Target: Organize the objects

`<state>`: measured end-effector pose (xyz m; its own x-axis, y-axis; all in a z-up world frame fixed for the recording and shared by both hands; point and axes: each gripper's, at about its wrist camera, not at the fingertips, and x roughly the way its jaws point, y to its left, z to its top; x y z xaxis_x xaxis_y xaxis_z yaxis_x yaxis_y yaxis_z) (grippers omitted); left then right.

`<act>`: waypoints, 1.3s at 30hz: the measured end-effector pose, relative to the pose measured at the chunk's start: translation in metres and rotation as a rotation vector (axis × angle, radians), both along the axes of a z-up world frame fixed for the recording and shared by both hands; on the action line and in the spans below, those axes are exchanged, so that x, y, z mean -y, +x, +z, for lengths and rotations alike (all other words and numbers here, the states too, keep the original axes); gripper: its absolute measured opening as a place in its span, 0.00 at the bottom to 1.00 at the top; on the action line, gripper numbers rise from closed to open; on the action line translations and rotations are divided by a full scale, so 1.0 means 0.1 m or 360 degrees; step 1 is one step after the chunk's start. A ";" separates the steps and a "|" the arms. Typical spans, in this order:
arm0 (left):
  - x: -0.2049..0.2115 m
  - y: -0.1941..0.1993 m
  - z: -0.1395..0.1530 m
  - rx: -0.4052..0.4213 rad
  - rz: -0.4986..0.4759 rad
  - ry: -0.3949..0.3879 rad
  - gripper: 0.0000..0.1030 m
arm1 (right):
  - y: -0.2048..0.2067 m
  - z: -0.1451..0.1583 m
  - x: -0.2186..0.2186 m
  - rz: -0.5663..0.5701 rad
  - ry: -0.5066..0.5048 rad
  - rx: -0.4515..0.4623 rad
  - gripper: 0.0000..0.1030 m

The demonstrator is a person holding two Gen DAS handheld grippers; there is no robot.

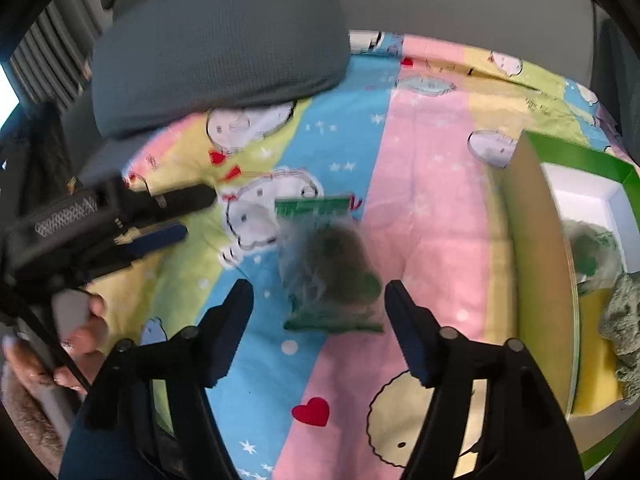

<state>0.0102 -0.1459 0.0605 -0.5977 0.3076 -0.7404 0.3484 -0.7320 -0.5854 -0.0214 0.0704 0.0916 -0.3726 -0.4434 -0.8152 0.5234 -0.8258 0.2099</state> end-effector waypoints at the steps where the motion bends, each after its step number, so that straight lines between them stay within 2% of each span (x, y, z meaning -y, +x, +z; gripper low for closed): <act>1: -0.01 0.00 -0.01 0.0009 -0.0008 0.0002 0.74 | -0.02 0.03 -0.03 -0.0021 -0.0024 -0.0024 0.67; 6: -0.08 0.01 -0.05 0.0038 -0.0052 0.0075 0.74 | -0.20 0.10 -0.23 -0.0181 -0.0219 -0.0016 0.68; 13: -0.27 -0.04 -0.12 0.0082 -0.0145 0.0122 0.74 | -0.47 -0.13 -0.10 -0.0181 -0.0400 0.0209 0.69; 15: -0.31 -0.06 -0.16 0.0113 -0.0148 0.0127 0.74 | -0.52 -0.22 -0.06 -0.0191 -0.0415 0.0274 0.66; 21: -0.44 -0.08 -0.27 0.0149 -0.0216 0.0229 0.74 | -0.59 -0.35 -0.12 -0.0255 -0.0443 0.0394 0.67; 26: -0.53 -0.09 -0.30 0.0179 -0.0247 0.0198 0.74 | -0.59 -0.32 -0.19 -0.0209 -0.0496 0.0405 0.67; 32: -0.64 -0.13 -0.38 0.0232 -0.0303 0.0179 0.74 | -0.65 -0.54 -0.13 -0.0169 -0.0442 0.0567 0.67; 37: -0.68 -0.16 -0.41 0.0228 -0.0346 0.0150 0.74 | -0.66 -0.67 -0.06 -0.0112 -0.0506 0.0683 0.67; 39: -0.69 -0.17 -0.41 0.0218 -0.0367 0.0126 0.73 | -0.67 -0.71 -0.06 -0.0103 -0.0522 0.0711 0.62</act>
